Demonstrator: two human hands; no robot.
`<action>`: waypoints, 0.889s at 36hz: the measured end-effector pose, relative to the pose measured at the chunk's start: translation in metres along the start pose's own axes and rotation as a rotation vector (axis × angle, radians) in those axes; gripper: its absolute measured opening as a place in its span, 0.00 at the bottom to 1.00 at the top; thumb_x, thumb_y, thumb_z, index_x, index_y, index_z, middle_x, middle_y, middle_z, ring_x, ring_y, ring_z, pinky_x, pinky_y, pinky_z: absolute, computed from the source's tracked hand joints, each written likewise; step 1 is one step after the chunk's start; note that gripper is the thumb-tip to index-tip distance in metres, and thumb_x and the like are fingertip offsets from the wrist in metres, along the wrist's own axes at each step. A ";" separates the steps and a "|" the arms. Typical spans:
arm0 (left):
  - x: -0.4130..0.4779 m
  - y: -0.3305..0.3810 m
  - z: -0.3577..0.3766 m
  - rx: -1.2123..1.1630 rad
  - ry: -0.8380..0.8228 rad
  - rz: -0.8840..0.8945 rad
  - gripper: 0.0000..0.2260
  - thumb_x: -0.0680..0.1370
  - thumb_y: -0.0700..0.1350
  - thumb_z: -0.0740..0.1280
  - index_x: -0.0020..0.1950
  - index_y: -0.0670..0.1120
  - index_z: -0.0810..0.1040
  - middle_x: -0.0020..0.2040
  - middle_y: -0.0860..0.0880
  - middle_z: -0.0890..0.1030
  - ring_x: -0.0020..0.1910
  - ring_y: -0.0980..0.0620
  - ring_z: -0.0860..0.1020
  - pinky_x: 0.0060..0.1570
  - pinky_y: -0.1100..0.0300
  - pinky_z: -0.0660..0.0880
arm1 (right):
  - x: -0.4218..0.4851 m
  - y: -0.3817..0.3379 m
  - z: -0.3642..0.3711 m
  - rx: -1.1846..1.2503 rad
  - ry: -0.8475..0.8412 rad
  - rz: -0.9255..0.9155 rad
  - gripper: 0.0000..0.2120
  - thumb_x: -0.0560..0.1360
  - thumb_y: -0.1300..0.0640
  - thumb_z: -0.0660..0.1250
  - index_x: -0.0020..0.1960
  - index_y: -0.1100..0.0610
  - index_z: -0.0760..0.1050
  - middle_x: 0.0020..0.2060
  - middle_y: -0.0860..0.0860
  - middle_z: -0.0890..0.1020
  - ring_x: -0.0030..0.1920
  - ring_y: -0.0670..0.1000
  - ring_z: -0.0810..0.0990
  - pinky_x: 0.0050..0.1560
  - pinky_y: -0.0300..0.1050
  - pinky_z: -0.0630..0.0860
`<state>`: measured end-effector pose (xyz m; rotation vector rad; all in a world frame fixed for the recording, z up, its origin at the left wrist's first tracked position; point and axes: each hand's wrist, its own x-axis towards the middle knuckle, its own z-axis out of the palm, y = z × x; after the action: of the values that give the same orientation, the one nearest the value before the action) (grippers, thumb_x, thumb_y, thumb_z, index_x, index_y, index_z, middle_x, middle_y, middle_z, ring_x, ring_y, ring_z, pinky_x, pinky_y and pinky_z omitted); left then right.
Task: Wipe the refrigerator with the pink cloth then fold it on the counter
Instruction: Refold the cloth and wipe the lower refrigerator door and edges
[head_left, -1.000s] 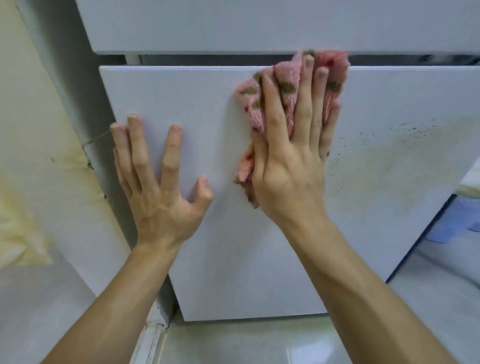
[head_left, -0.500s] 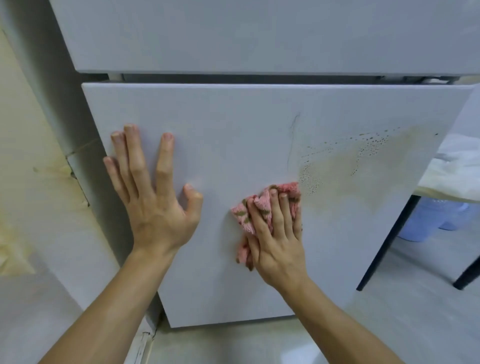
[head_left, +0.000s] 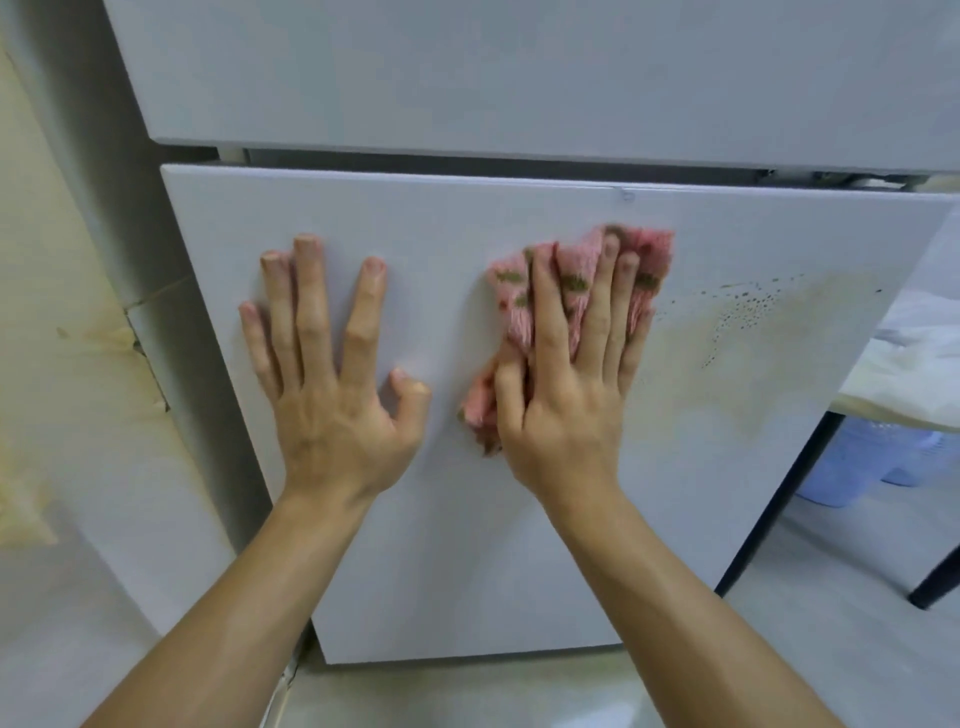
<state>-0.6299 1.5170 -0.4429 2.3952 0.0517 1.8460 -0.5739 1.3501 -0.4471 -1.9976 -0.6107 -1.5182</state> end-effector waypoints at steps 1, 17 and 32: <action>0.000 0.001 0.001 -0.002 0.003 -0.001 0.37 0.73 0.43 0.69 0.82 0.42 0.65 0.82 0.32 0.58 0.82 0.29 0.55 0.81 0.32 0.48 | -0.018 0.009 0.002 -0.008 -0.026 -0.013 0.33 0.80 0.54 0.64 0.83 0.53 0.59 0.83 0.62 0.56 0.84 0.61 0.52 0.83 0.62 0.48; -0.005 0.008 0.010 -0.006 -0.007 0.016 0.35 0.76 0.46 0.66 0.83 0.43 0.64 0.82 0.32 0.58 0.82 0.29 0.53 0.81 0.34 0.45 | -0.005 0.013 -0.012 -0.018 -0.096 0.027 0.30 0.84 0.53 0.60 0.84 0.52 0.55 0.84 0.61 0.49 0.85 0.61 0.48 0.84 0.59 0.42; -0.006 0.006 0.009 -0.023 -0.018 0.025 0.34 0.77 0.45 0.66 0.83 0.42 0.63 0.82 0.32 0.57 0.81 0.28 0.53 0.81 0.34 0.44 | -0.128 0.052 0.001 -0.084 -0.243 -0.116 0.37 0.81 0.49 0.60 0.86 0.47 0.47 0.86 0.55 0.44 0.85 0.58 0.46 0.84 0.57 0.43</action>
<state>-0.6230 1.5094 -0.4507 2.4078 -0.0014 1.8253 -0.5722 1.3086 -0.5790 -2.2666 -0.7844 -1.3965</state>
